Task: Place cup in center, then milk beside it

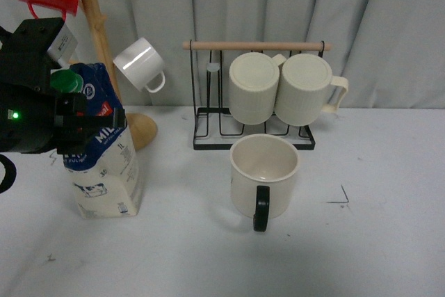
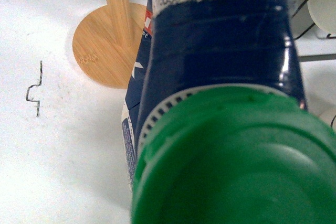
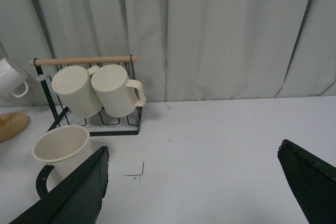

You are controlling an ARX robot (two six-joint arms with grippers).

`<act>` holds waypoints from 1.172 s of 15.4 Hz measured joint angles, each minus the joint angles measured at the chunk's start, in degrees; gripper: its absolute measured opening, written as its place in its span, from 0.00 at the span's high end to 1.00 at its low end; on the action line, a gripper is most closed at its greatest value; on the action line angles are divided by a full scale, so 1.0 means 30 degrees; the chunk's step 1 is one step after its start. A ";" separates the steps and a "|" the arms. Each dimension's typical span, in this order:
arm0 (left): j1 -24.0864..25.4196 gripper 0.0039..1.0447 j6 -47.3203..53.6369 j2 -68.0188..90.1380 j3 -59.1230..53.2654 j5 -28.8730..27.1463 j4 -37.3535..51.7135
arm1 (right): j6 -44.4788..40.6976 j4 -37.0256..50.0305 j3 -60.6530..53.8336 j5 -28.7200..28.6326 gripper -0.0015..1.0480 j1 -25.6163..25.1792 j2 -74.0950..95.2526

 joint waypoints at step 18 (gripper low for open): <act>-0.4976 0.98 -0.1260 0.2025 0.1639 -0.2361 0.2259 | 0.0000 0.0000 0.0000 0.0000 0.06 0.0000 0.0000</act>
